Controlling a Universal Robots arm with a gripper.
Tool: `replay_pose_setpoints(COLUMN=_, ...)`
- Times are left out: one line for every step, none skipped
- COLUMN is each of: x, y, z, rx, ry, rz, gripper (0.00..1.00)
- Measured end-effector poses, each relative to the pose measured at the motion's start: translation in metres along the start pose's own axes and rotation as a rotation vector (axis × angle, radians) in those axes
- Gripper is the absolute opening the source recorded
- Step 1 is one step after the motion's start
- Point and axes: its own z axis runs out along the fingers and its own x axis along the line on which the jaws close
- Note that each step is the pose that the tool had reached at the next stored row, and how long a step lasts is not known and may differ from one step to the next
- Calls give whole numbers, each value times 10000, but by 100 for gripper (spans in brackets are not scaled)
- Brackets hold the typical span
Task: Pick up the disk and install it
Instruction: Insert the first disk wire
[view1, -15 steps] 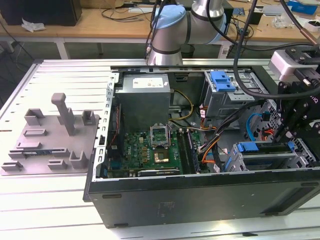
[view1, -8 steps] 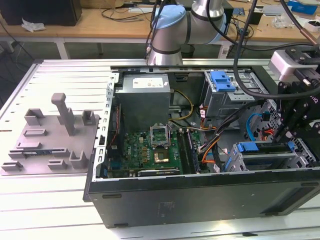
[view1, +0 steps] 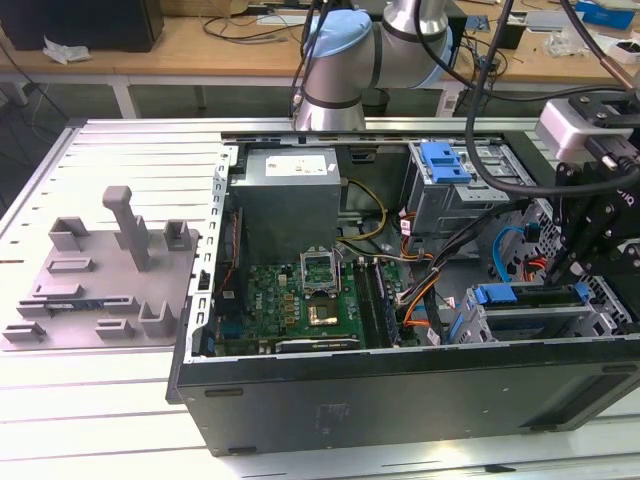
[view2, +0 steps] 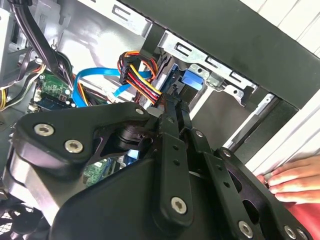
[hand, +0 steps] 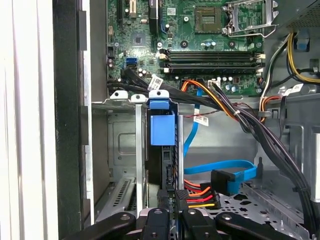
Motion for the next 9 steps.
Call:
replay_pose_setpoints(x=0, y=0, z=1, rx=-1, ry=0, rz=36, gripper=16)
replay_pose_setpoints(x=0, y=0, z=2, rx=-1, ry=-1, rz=71, gripper=16)
replay_pose_setpoints(x=0, y=0, z=3, rx=-1, ry=0, rz=105, gripper=16)
replay_pose_setpoints(x=0, y=0, z=4, rx=-1, ry=1, rz=144, gripper=16)
replay_pose_setpoints(x=0, y=0, z=5, rx=-1, ry=1, rz=177, gripper=16)
replay_pose_setpoints(x=0, y=0, z=7, rx=-1, ry=2, rz=225, gripper=16)
replay_pose_setpoints(x=0, y=0, z=8, rx=-1, ry=2, rz=245, gripper=16)
replay_pose_setpoints(x=0, y=0, z=9, rx=-1, ry=1, rz=260, gripper=16)
replay_pose_setpoints(x=0, y=0, z=10, rx=-1, ry=2, rz=279, gripper=16)
